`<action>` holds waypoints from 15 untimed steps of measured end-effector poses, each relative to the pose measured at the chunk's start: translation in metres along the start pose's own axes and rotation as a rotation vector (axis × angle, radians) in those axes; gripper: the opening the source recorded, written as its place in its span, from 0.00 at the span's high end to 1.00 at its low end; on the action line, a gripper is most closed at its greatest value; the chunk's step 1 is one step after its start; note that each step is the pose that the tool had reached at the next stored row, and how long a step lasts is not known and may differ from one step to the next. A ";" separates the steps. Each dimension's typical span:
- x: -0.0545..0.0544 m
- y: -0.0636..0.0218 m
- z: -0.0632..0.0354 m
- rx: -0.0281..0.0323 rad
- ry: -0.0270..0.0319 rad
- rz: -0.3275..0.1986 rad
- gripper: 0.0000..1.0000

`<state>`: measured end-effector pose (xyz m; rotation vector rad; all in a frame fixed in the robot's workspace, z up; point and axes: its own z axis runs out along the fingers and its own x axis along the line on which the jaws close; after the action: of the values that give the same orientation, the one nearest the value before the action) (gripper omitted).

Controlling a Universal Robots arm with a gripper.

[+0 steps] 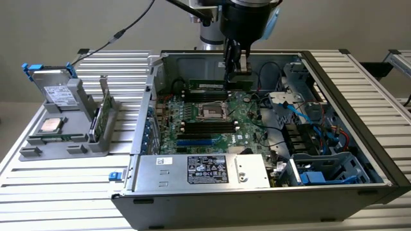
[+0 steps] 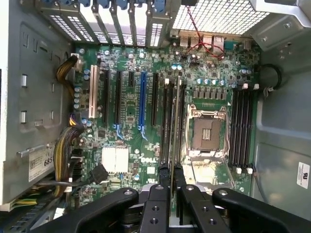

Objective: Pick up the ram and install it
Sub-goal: 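Pick up the ram and move it above insertion slot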

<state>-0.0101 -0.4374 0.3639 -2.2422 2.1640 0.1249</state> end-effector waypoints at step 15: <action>-0.001 -0.0004 0.0195 0.0130 0.0027 0.033 0.86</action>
<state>-0.0106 -0.4351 0.3445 -2.2018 2.1972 0.1082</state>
